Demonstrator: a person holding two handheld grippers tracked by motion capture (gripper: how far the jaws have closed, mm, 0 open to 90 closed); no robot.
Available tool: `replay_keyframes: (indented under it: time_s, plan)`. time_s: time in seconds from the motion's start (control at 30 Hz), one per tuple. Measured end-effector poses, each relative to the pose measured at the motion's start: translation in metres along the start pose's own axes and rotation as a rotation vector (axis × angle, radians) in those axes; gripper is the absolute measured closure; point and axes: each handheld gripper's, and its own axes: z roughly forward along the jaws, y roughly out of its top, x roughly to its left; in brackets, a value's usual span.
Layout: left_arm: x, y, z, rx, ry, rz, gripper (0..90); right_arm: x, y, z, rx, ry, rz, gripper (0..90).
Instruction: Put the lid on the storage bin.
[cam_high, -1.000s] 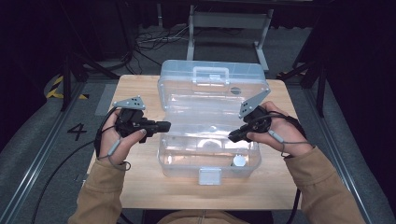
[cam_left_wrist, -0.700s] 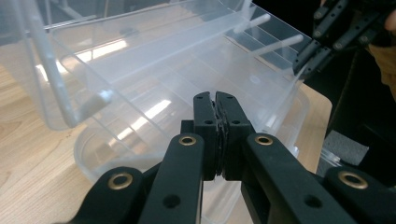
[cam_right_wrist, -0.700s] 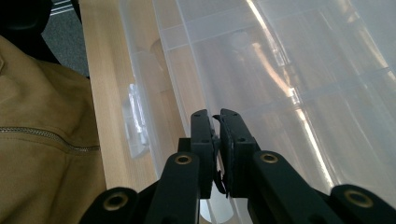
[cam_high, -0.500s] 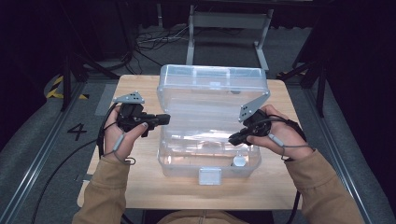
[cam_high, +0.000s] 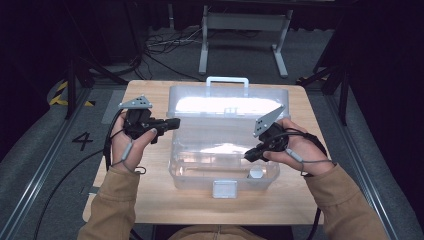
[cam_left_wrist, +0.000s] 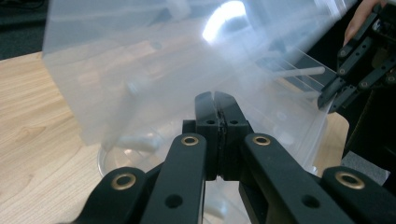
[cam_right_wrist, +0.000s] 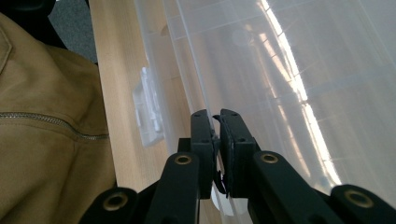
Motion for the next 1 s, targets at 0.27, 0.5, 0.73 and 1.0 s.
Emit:
replay_keyframes:
  time_s: [0.27, 0.5, 0.73, 1.0]
  plan:
    - [0.000, -0.001, 0.000, 0.004, -0.007, 0.000, 89.6, 0.000, -0.003, 0.000, -0.018, 0.001, 0.007, 84.8]
    - [0.000, -0.001, -0.001, 0.008, -0.010, 0.000, 89.6, 0.001, -0.007, -0.003, -0.059, -0.013, 0.016, 84.0]
    - [-0.002, -0.002, -0.002, 0.018, -0.009, 0.005, 89.6, 0.002, -0.012, -0.017, -0.128, -0.029, 0.021, 80.3]
    - [-0.004, -0.002, -0.003, 0.028, -0.008, 0.011, 89.6, 0.003, -0.030, -0.040, -0.236, -0.078, 0.056, 89.5]
